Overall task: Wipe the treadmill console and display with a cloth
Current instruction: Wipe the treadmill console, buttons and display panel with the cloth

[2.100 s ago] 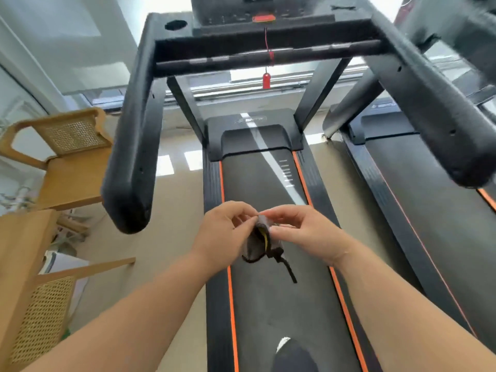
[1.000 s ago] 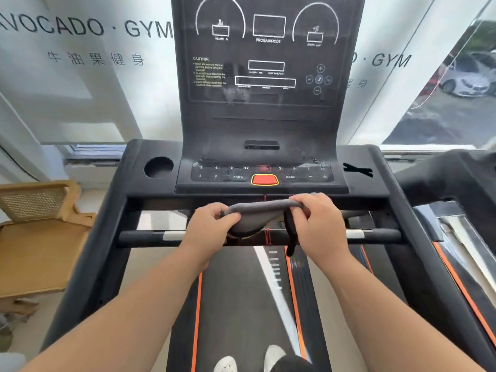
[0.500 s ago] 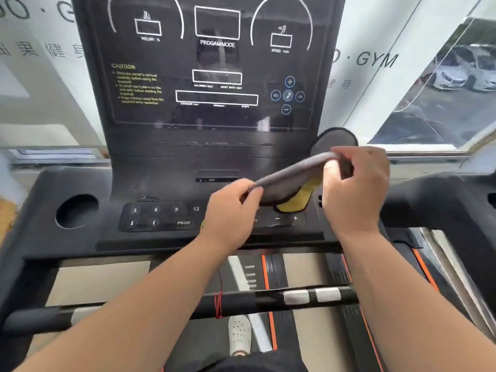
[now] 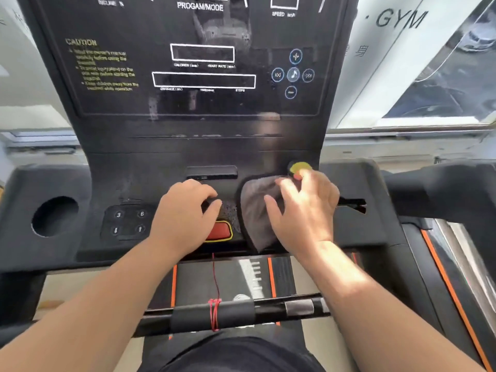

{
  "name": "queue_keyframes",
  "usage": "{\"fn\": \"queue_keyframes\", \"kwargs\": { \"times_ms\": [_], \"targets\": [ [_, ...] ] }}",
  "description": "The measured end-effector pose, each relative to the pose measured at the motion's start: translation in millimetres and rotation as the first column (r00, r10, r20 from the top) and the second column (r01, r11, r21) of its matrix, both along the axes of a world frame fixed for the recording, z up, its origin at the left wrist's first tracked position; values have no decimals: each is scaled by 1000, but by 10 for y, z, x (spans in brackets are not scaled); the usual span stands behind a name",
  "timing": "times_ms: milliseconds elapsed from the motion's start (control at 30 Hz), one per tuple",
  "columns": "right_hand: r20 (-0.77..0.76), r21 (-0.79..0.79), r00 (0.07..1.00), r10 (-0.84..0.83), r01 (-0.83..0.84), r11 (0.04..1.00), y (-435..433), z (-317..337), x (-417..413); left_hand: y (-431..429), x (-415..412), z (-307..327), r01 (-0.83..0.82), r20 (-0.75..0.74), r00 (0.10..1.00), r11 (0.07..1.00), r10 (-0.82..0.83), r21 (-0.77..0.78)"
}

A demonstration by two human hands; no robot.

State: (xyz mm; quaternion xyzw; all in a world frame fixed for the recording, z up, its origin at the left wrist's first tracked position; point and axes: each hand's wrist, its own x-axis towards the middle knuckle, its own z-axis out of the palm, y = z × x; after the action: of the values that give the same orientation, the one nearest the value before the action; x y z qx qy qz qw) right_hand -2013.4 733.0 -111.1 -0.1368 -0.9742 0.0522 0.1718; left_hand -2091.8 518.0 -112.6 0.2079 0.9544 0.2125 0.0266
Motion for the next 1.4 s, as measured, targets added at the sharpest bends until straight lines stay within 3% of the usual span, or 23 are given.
{"fn": "queue_keyframes", "kwargs": {
  "times_ms": [133, 233, 300, 367, 500, 633, 967, 1033, 1233, 1300, 1400],
  "targets": [
    [117, 21, 977, 177, -181, 983, -204, -206, 24, -384, -10, -79, -77, -140, 987, 997, 72, -30],
    [327, 12, 945, 29, -35, 999, -91, -336, -64, -698, -10, -196, -167, -210, 965, 985, 156, -38],
    [479, 40, 875, -72, 60, 997, -19, -378, -130, -833, 34, -253, -185, -219, 961, 981, 167, -63],
    [539, 62, 836, -99, 77, 995, -55, -382, -160, -932, 93, -275, -205, -220, 959, 975, 181, -89],
    [561, 34, 828, 14, -40, 999, -369, -364, -181, -1130, 155, -308, -295, -207, 939, 952, 273, -80],
    [512, -36, 838, 190, -200, 979, -474, -391, -68, -1252, 187, -403, -264, -172, 955, 956, 241, -126],
    [536, 45, 830, -151, 150, 988, -126, -380, -161, -1216, 260, -467, -247, -104, 968, 942, 229, -226],
    [530, 21, 840, -112, 119, 993, -208, -368, -251, -1212, 258, -456, -230, -86, 973, 934, 214, -275],
    [530, -32, 821, 212, -230, 973, -366, -395, -77, -1147, 262, -435, -252, -58, 968, 927, 246, -276],
    [526, -20, 827, 198, -221, 975, -262, -407, 75, -1125, 266, -443, -254, -49, 967, 926, 250, -281],
    [518, 36, 855, 18, -43, 998, -68, -405, 189, -1112, 270, -451, -264, -43, 964, 926, 262, -269]
  ]
}}
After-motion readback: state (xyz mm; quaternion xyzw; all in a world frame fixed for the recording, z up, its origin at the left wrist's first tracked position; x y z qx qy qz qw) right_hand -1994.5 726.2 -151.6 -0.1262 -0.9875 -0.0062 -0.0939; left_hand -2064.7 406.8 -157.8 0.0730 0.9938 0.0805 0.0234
